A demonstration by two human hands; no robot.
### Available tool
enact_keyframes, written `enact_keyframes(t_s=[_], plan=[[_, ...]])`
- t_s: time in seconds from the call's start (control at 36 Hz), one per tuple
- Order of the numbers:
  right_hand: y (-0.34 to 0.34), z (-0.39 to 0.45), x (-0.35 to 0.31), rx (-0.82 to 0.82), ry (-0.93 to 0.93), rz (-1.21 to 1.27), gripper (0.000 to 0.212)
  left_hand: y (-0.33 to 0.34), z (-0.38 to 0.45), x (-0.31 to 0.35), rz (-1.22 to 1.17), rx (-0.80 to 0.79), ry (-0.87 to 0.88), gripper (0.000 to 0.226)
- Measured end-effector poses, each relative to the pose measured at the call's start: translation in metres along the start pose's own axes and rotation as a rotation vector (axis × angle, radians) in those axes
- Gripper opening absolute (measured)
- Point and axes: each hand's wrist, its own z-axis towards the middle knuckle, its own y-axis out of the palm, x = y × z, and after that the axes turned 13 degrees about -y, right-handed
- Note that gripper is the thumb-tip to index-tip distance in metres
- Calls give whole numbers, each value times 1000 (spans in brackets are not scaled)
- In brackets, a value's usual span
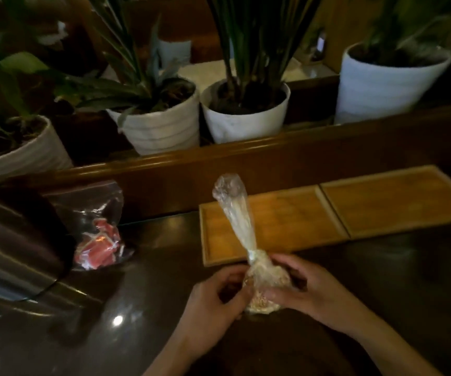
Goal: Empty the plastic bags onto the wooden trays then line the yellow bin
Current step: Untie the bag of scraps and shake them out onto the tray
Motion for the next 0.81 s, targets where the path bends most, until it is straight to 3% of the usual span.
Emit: enact_keyframes(t_s=[0.08,0.28,0.42,0.61,0.81], plan=[[-8,-13,4,9,-14,-31,65,10,-3,4,52,-25,32,26],[-13,-19,4,45,-57,-76,46,15,-5,11,167,-32,93,28],[-15,-19,6,94,-87,-129,51,12,-5,10,248,-19,166,30],[-12,-11,8,133,-135,-173,39,15,-1,9,483,382,519,28],[-11,-5,7,83,-144,-200,45,20,9,14,662,444,572,36]])
